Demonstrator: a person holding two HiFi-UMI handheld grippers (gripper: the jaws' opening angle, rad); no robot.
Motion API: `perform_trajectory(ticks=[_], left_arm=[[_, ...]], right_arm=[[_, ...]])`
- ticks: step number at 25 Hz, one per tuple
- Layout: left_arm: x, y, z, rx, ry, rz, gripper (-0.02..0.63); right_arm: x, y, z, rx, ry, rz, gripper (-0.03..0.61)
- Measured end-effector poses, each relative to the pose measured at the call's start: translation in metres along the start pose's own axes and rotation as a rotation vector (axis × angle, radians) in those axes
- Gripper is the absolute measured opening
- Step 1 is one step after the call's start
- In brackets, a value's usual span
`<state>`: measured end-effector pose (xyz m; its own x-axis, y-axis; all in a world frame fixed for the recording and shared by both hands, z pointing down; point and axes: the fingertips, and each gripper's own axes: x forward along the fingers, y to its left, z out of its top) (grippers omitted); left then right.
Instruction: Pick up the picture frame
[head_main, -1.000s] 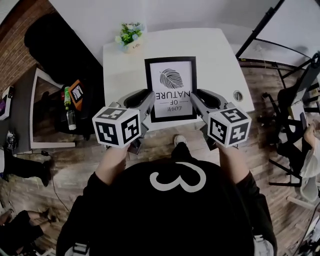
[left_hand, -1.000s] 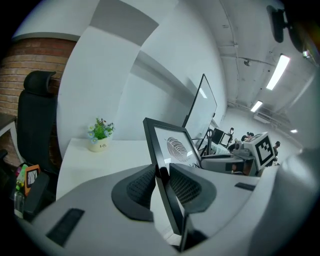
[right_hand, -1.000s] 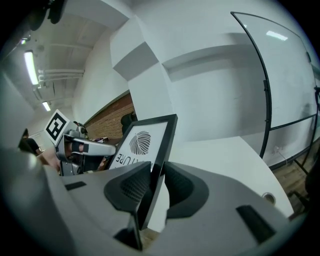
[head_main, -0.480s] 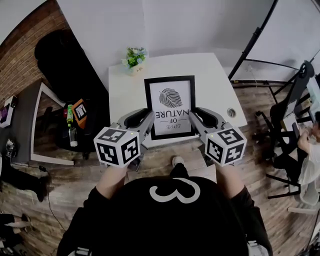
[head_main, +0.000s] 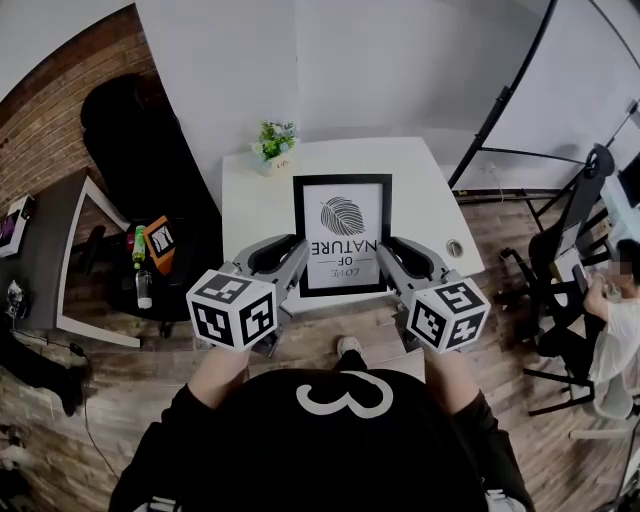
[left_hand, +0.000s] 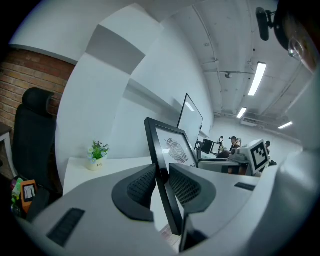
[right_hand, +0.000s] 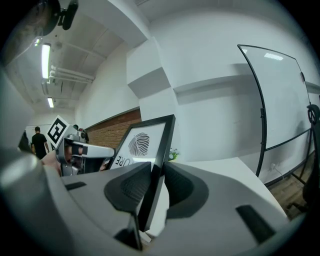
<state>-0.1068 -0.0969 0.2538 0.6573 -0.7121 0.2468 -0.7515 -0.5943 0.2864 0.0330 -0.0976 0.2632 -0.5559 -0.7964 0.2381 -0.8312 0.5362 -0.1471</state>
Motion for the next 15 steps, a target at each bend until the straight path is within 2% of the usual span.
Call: perform_trajectory(ticks=[15], left_arm=[[-0.0072,-0.0051,0.0089,0.028,-0.028,-0.026,0.092]], right_arm=[[-0.0077,0.0059,0.0082,-0.011,-0.046,-0.025,0.095]])
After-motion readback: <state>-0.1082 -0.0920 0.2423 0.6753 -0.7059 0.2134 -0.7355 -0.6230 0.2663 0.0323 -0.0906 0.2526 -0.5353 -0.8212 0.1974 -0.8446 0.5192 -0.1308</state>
